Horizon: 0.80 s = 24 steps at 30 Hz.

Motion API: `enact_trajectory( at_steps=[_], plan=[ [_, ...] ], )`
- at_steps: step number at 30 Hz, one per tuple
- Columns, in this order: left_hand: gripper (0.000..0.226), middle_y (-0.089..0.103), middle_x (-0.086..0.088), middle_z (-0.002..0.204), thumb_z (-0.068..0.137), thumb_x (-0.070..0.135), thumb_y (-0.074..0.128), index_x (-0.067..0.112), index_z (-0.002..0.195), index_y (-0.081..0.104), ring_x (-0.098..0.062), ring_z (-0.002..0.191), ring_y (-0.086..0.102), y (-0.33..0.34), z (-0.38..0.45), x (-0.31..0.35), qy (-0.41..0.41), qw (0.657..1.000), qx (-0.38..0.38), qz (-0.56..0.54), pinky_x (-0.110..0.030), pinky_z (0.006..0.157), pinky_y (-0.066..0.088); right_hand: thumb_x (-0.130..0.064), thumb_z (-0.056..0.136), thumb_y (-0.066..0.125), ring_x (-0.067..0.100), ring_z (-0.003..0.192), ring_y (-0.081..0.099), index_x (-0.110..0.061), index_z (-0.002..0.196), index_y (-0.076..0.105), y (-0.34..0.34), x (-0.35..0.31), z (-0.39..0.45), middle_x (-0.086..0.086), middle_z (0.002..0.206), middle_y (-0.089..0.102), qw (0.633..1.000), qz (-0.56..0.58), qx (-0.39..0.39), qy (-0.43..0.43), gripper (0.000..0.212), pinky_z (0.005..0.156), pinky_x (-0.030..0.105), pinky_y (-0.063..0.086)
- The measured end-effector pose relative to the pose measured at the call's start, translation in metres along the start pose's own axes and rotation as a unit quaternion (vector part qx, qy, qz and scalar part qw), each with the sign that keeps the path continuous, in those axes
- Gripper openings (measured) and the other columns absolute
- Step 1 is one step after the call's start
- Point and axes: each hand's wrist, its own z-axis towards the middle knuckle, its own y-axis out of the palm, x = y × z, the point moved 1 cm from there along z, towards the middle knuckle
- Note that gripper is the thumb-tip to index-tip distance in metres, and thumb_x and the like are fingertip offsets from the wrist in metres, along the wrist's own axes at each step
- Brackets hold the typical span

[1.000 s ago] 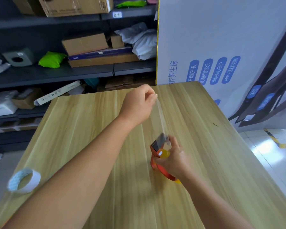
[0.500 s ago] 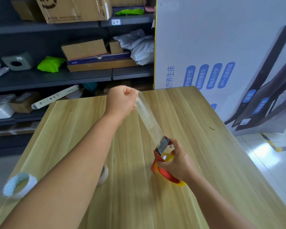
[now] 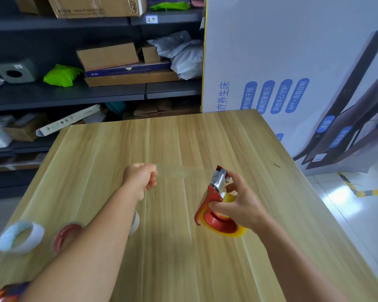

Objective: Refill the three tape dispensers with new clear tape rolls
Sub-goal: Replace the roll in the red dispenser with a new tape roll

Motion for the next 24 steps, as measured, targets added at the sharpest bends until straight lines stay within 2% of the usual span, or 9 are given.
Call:
enact_trajectory(
  at_steps=[2, 5, 7, 10, 13, 16, 20, 24],
  plan=[
    [0.014, 0.055, -0.003, 0.053, 0.087, 0.001, 0.055, 0.008, 0.075, 0.057, -0.008, 0.034, 0.045, 0.004, 0.000, -0.027, -0.050, 0.998, -0.024, -0.026, -0.015, 0.037, 0.043, -0.028, 0.068, 0.079, 0.007, 0.082, 0.060, -0.050, 0.119, 0.040, -0.002, -0.006, 0.001, -0.014, 0.103, 0.052, 1.000, 0.009, 0.000, -0.009, 0.068, 0.068, 0.024, 0.050],
    [0.015, 0.059, -0.002, 0.049, 0.088, 0.007, 0.060, 0.007, 0.073, 0.058, -0.009, 0.035, 0.047, 0.010, -0.006, -0.057, -0.123, 0.989, -0.043, -0.066, -0.017, 0.036, 0.044, -0.027, 0.067, 0.079, 0.006, 0.081, 0.060, -0.052, 0.115, 0.040, -0.002, -0.013, 0.001, -0.012, 0.103, 0.053, 1.000, 0.016, 0.003, -0.018, 0.066, 0.067, 0.023, 0.051],
    [0.015, 0.060, -0.002, 0.051, 0.088, 0.009, 0.061, 0.007, 0.073, 0.059, -0.011, 0.040, 0.049, 0.013, -0.013, -0.069, -0.151, 0.983, -0.066, -0.083, -0.022, 0.041, 0.046, -0.027, 0.067, 0.080, 0.007, 0.081, 0.060, -0.053, 0.115, 0.042, -0.001, -0.013, 0.002, -0.009, 0.104, 0.055, 1.000, 0.022, 0.004, -0.019, 0.066, 0.064, 0.022, 0.050],
    [0.011, 0.057, -0.005, 0.066, 0.090, 0.012, 0.060, 0.005, 0.082, 0.060, -0.015, 0.054, 0.048, 0.018, -0.027, -0.077, -0.178, 0.974, -0.103, -0.099, -0.027, 0.053, 0.047, -0.026, 0.067, 0.080, 0.009, 0.083, 0.060, -0.056, 0.113, 0.043, 0.002, -0.014, 0.001, -0.007, 0.104, 0.055, 0.999, 0.035, 0.007, -0.023, 0.067, 0.063, 0.020, 0.045],
    [0.012, 0.056, -0.006, 0.071, 0.091, 0.013, 0.061, 0.004, 0.083, 0.058, -0.016, 0.056, 0.046, 0.026, -0.035, -0.085, -0.203, 0.966, -0.109, -0.118, -0.028, 0.056, 0.047, -0.024, 0.066, 0.080, 0.011, 0.080, 0.061, -0.052, 0.115, 0.045, 0.003, -0.016, 0.001, -0.004, 0.104, 0.056, 0.999, 0.046, 0.006, -0.022, 0.066, 0.066, 0.024, 0.050],
    [0.011, 0.059, -0.006, 0.069, 0.088, 0.013, 0.062, 0.004, 0.092, 0.058, -0.015, 0.053, 0.048, 0.032, -0.038, -0.092, -0.216, 0.961, -0.123, -0.125, -0.024, 0.045, 0.049, -0.024, 0.066, 0.081, 0.015, 0.084, 0.064, -0.050, 0.116, 0.045, 0.005, -0.018, 0.003, -0.003, 0.104, 0.057, 0.998, 0.053, 0.010, -0.021, 0.067, 0.072, 0.031, 0.054],
    [0.008, 0.060, -0.003, 0.054, 0.085, 0.007, 0.060, 0.012, 0.090, 0.056, -0.014, 0.051, 0.048, 0.033, -0.050, -0.095, -0.206, 0.959, -0.153, -0.121, -0.023, 0.047, 0.048, -0.026, 0.064, 0.080, 0.015, 0.085, 0.065, -0.051, 0.114, 0.046, 0.008, -0.022, 0.005, -0.002, 0.103, 0.059, 0.998, 0.063, 0.016, -0.026, 0.065, 0.068, 0.028, 0.052],
    [0.014, 0.058, -0.003, 0.071, 0.084, 0.004, 0.057, 0.016, 0.089, 0.060, -0.014, 0.063, 0.049, 0.031, -0.064, -0.096, -0.173, 0.964, -0.155, -0.131, -0.024, 0.056, 0.048, -0.029, 0.064, 0.079, 0.017, 0.089, 0.067, -0.055, 0.107, 0.044, 0.009, -0.025, 0.007, -0.002, 0.102, 0.060, 0.998, 0.056, 0.008, -0.030, 0.061, 0.076, 0.035, 0.057]
  ],
)
